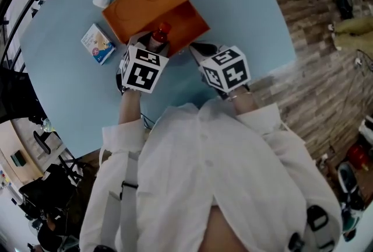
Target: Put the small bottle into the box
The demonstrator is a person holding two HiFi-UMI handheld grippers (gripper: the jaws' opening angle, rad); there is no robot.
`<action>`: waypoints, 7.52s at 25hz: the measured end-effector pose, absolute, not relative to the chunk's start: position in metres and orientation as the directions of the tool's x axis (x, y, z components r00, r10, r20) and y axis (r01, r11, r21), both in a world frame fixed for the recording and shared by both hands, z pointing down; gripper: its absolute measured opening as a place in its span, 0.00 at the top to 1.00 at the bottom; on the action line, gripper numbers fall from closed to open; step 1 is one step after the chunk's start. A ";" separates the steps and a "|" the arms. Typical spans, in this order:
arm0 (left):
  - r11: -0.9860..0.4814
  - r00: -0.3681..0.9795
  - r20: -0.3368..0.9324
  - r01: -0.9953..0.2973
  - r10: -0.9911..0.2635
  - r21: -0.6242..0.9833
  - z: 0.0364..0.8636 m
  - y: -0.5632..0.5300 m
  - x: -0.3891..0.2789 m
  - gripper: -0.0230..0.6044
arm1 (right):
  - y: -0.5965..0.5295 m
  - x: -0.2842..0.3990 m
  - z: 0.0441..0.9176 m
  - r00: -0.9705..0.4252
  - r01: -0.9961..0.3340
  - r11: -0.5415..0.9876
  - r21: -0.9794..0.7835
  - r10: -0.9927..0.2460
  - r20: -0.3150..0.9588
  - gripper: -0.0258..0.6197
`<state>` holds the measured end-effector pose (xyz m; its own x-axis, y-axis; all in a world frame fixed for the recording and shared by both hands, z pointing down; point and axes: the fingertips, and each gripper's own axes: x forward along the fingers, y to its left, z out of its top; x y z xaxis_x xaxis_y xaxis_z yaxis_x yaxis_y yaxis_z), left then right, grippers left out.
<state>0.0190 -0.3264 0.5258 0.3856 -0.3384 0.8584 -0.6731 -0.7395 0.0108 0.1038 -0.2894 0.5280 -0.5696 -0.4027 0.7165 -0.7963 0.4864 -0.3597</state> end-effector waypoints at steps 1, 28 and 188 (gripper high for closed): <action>-0.740 0.382 0.861 -0.672 -0.336 0.010 0.528 -0.327 0.020 0.61 | -0.289 0.105 0.530 -0.567 -0.798 0.482 -0.361 -0.402 0.719 0.96; -0.795 0.332 0.905 -0.606 -0.264 -0.009 0.564 -0.334 0.043 0.61 | -0.283 0.116 0.545 -0.517 -0.827 0.459 -0.324 -0.395 0.760 0.96; -0.418 0.469 0.713 -0.869 -0.521 0.266 0.498 -0.230 0.011 0.96 | -0.247 0.049 0.487 -0.664 -0.587 0.775 -0.232 -0.297 0.687 0.96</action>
